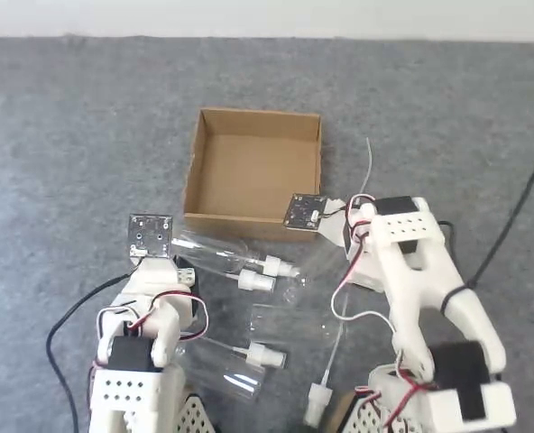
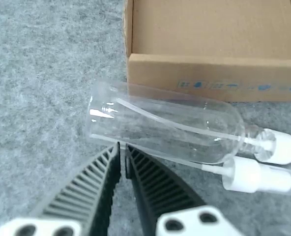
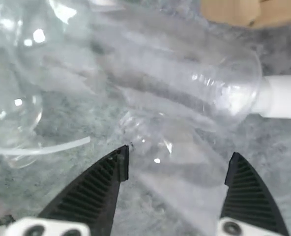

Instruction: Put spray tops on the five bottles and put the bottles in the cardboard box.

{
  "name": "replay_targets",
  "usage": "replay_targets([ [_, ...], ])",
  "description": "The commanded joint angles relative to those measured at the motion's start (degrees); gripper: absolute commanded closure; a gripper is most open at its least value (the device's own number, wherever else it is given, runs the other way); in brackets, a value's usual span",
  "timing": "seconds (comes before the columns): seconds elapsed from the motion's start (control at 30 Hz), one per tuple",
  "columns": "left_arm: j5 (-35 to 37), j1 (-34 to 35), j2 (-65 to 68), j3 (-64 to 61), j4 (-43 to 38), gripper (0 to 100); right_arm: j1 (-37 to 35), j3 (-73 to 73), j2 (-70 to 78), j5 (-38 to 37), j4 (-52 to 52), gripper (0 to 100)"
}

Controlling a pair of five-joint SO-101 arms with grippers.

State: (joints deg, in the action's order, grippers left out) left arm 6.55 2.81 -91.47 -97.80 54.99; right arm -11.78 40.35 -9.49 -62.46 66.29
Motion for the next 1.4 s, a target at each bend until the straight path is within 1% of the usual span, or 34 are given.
replay_targets([
  [0.0, 0.0, -0.18, -0.7, 0.92, -0.09, 99, 1.27, -0.97, 3.47, -0.35, -3.74, 71.3],
  [0.2, 0.0, -0.18, -0.7, 0.92, -0.09, 99, 5.32, -0.97, 6.02, -0.18, -5.23, 72.1],
  [0.37, 0.0, -0.18, -0.7, 0.92, -0.09, 99, 7.87, -0.97, 5.14, -0.18, -5.23, 86.1],
  [0.43, 0.0, -0.18, -0.7, 0.92, -0.09, 99, 8.57, -0.97, 4.79, -0.18, -5.23, 89.2],
  [0.67, 0.0, -0.18, -0.7, 0.92, -0.09, 99, 11.91, -2.11, 4.35, 0.53, -5.05, 88.9],
  [0.83, 0.0, -0.18, -0.7, 0.92, -0.09, 99, 14.73, -6.51, 4.79, 11.69, -5.23, 88.7],
  [0.9, 0.0, -0.18, -0.7, 0.92, -0.09, 99, 15.16, -7.91, 4.79, 15.03, -5.23, 88.7],
  [1.2, 0.0, -0.18, -0.7, 0.92, -0.09, 99, 14.73, -11.96, 4.88, 27.34, -5.32, 88.7],
  [1.37, 0.0, -0.18, -0.7, 0.92, -0.09, 99, 13.93, -12.13, 4.97, 31.12, -7.25, 88.6],
])
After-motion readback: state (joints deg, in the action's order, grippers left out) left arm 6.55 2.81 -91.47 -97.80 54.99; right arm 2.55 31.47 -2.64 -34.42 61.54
